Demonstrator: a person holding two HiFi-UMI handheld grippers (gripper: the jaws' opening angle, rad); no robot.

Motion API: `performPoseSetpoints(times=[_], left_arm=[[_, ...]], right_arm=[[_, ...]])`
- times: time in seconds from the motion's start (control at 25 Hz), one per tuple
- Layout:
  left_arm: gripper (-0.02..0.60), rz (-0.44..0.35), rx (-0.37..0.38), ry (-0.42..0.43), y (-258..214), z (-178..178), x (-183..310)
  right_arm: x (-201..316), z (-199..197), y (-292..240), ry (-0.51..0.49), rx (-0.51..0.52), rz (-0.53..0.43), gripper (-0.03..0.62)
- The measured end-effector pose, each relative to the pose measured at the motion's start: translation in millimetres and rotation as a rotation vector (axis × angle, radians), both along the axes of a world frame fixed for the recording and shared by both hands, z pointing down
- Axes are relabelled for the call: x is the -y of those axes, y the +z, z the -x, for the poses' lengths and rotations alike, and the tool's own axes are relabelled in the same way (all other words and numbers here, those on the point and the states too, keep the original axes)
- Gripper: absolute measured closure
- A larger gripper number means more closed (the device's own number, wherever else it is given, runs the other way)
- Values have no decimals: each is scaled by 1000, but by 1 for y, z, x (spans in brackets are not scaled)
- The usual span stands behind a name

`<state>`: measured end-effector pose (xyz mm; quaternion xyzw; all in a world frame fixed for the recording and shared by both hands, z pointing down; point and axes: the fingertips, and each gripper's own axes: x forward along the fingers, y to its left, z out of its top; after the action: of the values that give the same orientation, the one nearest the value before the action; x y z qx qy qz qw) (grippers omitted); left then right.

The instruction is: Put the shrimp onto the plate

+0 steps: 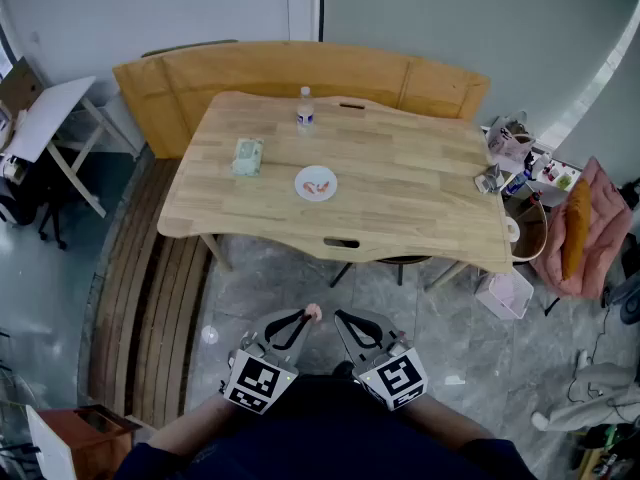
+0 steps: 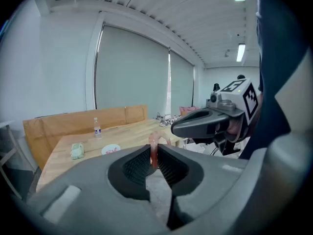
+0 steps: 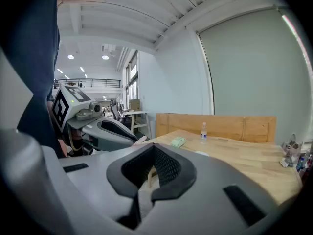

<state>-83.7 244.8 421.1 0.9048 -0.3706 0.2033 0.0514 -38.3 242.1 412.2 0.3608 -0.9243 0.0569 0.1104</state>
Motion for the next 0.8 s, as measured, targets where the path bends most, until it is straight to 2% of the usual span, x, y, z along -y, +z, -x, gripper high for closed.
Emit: performPoseSetpoints(times=[0.8], left_arm=[[532, 2, 31, -46, 0, -27, 0]], right_arm=[[4, -29, 4, -32, 42, 40, 588]])
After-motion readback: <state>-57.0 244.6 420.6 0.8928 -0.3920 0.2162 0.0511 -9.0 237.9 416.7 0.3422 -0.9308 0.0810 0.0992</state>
